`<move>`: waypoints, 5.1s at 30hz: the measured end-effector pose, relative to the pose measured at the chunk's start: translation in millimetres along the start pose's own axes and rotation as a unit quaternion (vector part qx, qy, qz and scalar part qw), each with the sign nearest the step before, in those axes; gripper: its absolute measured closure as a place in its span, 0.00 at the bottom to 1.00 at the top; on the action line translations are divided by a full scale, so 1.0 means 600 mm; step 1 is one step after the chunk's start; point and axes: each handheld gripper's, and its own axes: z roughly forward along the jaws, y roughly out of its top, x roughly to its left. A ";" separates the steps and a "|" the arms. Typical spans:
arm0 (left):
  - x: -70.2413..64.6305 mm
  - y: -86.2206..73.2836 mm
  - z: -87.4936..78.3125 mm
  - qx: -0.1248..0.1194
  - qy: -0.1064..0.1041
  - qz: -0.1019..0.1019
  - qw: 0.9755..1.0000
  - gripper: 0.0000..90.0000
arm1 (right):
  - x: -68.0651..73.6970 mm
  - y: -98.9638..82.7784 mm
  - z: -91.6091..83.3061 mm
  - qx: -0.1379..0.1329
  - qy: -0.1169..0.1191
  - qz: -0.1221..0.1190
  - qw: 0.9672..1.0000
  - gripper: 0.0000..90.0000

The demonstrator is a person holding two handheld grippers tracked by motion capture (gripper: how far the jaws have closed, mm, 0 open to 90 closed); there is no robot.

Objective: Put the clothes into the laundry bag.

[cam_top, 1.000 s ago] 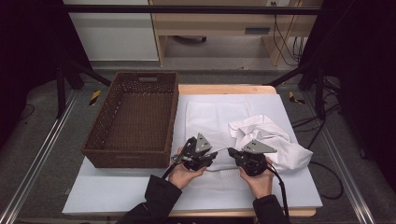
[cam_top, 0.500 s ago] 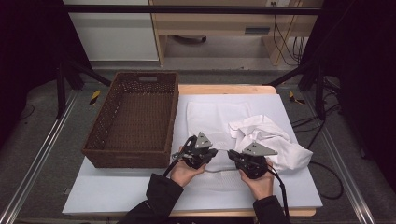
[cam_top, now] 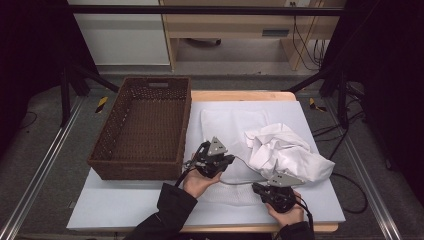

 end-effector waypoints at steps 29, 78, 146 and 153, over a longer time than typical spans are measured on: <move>0.000 -0.013 0.009 0.010 -0.001 -0.019 1.000 0.99 | -0.086 0.050 0.035 -0.039 -0.118 0.045 0.991 0.88; 0.011 -0.012 0.009 0.002 0.000 -0.058 0.998 0.99 | -0.006 0.054 0.017 -0.057 0.006 -0.012 0.998 0.67; -0.007 0.018 -0.015 -0.026 0.004 -0.037 0.999 0.99 | 0.017 0.095 0.060 -0.021 0.021 -0.056 0.998 0.94; 0.000 -0.011 -0.008 -0.014 0.007 -0.052 0.999 0.99 | 0.005 0.087 0.105 -0.015 -0.020 -0.027 0.999 0.88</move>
